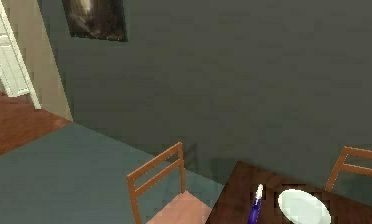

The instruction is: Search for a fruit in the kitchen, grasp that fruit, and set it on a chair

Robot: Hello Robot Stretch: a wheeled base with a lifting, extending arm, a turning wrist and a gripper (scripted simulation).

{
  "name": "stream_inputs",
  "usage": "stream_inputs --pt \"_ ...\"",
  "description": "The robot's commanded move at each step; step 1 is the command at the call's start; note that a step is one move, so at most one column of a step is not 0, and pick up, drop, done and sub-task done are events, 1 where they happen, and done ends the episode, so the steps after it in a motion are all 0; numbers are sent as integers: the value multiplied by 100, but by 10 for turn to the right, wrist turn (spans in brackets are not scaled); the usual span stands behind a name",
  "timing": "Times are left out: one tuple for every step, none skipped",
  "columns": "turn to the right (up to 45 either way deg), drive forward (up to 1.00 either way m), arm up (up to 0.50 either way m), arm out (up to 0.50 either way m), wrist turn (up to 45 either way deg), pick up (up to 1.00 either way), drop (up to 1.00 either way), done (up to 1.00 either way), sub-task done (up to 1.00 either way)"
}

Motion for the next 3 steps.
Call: stream_inputs --pt "0 0 30 0 0 0 0 0 0" --pt "0 0 0 0 -450 0 0 0 0" --pt "0 0 0 0 -450 0 0 0 0"
